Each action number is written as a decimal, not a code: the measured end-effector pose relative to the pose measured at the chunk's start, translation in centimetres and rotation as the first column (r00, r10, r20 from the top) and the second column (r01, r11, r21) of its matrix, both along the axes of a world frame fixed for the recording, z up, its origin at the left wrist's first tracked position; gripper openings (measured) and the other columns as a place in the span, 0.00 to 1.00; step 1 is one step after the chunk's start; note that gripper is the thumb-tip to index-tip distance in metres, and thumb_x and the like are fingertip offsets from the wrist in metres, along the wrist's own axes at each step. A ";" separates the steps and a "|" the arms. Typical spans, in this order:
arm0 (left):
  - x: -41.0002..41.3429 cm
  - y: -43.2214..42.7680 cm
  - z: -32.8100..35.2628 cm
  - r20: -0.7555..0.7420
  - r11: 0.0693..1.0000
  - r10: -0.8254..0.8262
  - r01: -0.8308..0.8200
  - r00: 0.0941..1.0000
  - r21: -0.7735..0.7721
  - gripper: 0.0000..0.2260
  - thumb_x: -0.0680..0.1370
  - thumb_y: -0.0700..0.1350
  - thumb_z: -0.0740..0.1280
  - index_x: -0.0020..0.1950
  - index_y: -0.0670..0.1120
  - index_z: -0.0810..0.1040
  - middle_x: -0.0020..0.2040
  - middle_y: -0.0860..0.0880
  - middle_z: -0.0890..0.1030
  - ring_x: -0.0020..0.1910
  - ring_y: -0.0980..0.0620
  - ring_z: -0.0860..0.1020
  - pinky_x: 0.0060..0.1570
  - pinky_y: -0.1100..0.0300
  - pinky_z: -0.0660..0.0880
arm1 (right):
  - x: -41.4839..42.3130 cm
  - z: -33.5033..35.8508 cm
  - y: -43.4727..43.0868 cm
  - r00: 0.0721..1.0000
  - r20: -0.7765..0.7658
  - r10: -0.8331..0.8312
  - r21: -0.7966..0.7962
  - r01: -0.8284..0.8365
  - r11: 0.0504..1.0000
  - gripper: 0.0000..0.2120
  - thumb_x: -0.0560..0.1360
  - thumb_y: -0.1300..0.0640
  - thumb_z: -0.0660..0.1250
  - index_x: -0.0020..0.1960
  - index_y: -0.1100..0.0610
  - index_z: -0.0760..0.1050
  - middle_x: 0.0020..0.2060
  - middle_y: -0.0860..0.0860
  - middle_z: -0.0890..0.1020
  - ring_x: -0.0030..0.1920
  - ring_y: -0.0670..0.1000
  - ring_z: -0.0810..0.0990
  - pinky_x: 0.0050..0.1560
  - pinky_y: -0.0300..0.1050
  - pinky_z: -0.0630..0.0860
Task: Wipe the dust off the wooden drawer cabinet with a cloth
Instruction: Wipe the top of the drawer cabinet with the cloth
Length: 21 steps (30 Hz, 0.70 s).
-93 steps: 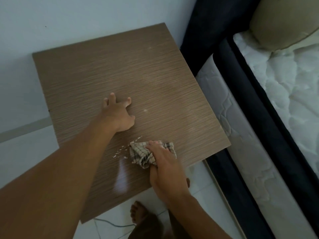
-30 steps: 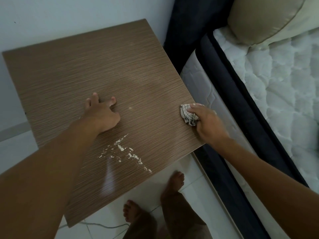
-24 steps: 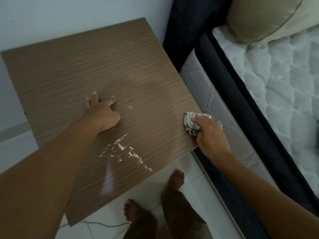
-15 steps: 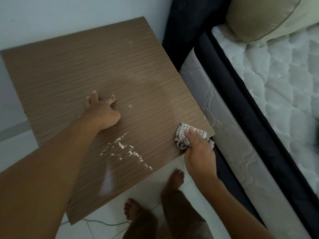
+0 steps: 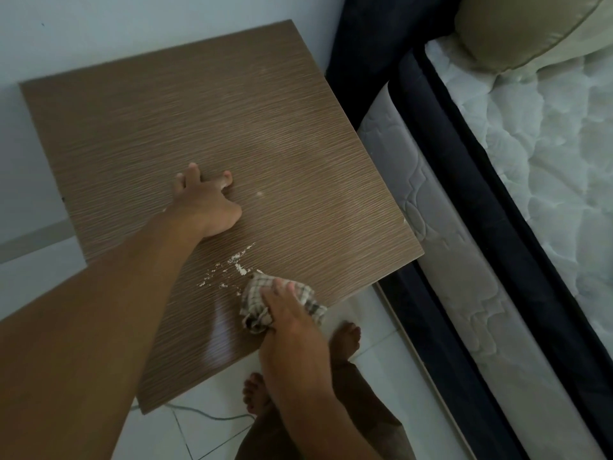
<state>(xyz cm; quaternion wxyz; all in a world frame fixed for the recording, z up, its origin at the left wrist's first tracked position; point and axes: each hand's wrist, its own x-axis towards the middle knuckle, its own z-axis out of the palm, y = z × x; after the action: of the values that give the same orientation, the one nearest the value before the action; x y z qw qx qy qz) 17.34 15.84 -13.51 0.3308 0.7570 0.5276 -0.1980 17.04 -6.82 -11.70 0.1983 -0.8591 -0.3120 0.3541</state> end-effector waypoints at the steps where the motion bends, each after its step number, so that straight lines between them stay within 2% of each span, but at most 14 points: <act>1: 0.0 0.0 0.0 -0.002 1.000 0.000 0.000 1.000 -0.002 0.30 0.78 0.49 0.61 0.78 0.60 0.54 0.80 0.49 0.39 0.78 0.45 0.37 0.74 0.40 0.47 | -0.2 0.4 0.4 1.000 -0.020 0.013 0.028 -0.013 1.000 0.28 0.79 0.64 0.55 0.75 0.44 0.61 0.76 0.42 0.60 0.75 0.43 0.58 0.75 0.44 0.56; 3: 0.0 0.0 0.1 0.001 1.000 0.004 -0.004 1.000 -0.010 0.30 0.78 0.48 0.61 0.78 0.60 0.54 0.80 0.49 0.39 0.78 0.45 0.37 0.74 0.40 0.47 | 0.4 1.2 1.3 0.999 -0.031 -0.037 0.078 0.040 0.996 0.26 0.79 0.64 0.56 0.73 0.44 0.64 0.72 0.43 0.68 0.70 0.43 0.67 0.70 0.46 0.67; 5: 0.1 0.0 0.2 0.010 1.000 0.006 -0.006 1.000 -0.019 0.30 0.78 0.48 0.61 0.78 0.60 0.54 0.80 0.49 0.39 0.78 0.44 0.37 0.74 0.40 0.47 | 2.5 2.3 2.1 0.993 0.013 -0.117 0.136 0.115 0.984 0.22 0.80 0.62 0.57 0.70 0.45 0.68 0.64 0.44 0.75 0.59 0.42 0.74 0.61 0.44 0.73; 7: 0.0 -0.1 0.2 0.023 1.000 0.012 -0.011 1.000 -0.026 0.30 0.78 0.47 0.61 0.78 0.59 0.54 0.80 0.48 0.39 0.78 0.44 0.37 0.75 0.41 0.45 | 5.3 3.0 3.2 0.987 0.063 -0.145 0.199 0.130 0.971 0.21 0.79 0.62 0.58 0.69 0.47 0.70 0.58 0.45 0.77 0.52 0.42 0.74 0.53 0.40 0.74; 9: 0.0 -0.1 0.4 0.029 0.999 0.018 -0.017 0.999 -0.031 0.31 0.78 0.46 0.61 0.78 0.59 0.54 0.80 0.48 0.40 0.78 0.44 0.37 0.75 0.42 0.44 | 8.2 3.0 4.8 0.983 0.128 -0.133 0.242 0.099 0.965 0.21 0.78 0.63 0.57 0.69 0.48 0.71 0.58 0.47 0.78 0.51 0.44 0.75 0.49 0.40 0.72; 11: -0.1 -0.1 0.7 0.021 0.999 0.008 -0.007 1.000 -0.033 0.30 0.79 0.45 0.60 0.78 0.59 0.54 0.80 0.48 0.40 0.78 0.44 0.37 0.75 0.44 0.44 | 11.0 2.1 7.1 0.971 0.216 -0.103 0.258 0.045 0.965 0.22 0.77 0.64 0.57 0.69 0.49 0.71 0.60 0.49 0.78 0.55 0.48 0.76 0.52 0.44 0.73; 13: -0.2 0.1 0.9 0.019 0.999 -0.002 0.003 1.000 -0.043 0.29 0.79 0.44 0.59 0.78 0.60 0.53 0.80 0.48 0.39 0.78 0.44 0.37 0.75 0.45 0.43 | 13.3 0.5 10.0 0.965 0.255 -0.060 0.246 -0.005 0.969 0.23 0.77 0.63 0.57 0.70 0.50 0.70 0.64 0.50 0.76 0.61 0.51 0.75 0.58 0.48 0.72; 17: -0.6 0.5 1.0 0.029 0.997 -0.022 0.024 0.999 -0.068 0.29 0.80 0.42 0.57 0.78 0.60 0.54 0.80 0.49 0.39 0.78 0.45 0.37 0.75 0.46 0.42 | 14.6 -3.4 13.9 0.928 0.311 0.203 0.103 -0.245 0.964 0.26 0.77 0.64 0.56 0.74 0.50 0.65 0.75 0.50 0.65 0.75 0.52 0.61 0.73 0.54 0.59; 19: -0.7 0.8 1.0 0.021 0.996 -0.038 0.039 0.999 -0.075 0.29 0.80 0.41 0.56 0.78 0.61 0.54 0.80 0.49 0.40 0.78 0.45 0.38 0.75 0.46 0.41 | 13.7 -4.2 13.8 0.872 0.366 0.326 0.071 -0.375 0.924 0.27 0.77 0.65 0.56 0.75 0.51 0.63 0.76 0.49 0.61 0.77 0.49 0.56 0.75 0.52 0.56; 21: -0.9 1.1 1.1 0.022 0.995 -0.044 0.045 0.999 -0.091 0.30 0.79 0.40 0.55 0.78 0.62 0.55 0.80 0.50 0.39 0.78 0.46 0.38 0.75 0.45 0.40 | 12.2 -4.1 12.6 0.822 0.392 0.414 0.093 -0.482 0.871 0.28 0.76 0.66 0.58 0.75 0.53 0.64 0.76 0.49 0.62 0.76 0.49 0.57 0.74 0.48 0.54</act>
<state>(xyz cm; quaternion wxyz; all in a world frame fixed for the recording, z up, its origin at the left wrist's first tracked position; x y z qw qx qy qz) 16.43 16.97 -12.42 0.3656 0.7546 0.4978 -0.2217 29.28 5.76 -15.84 0.1287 -0.7884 -0.5685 0.1966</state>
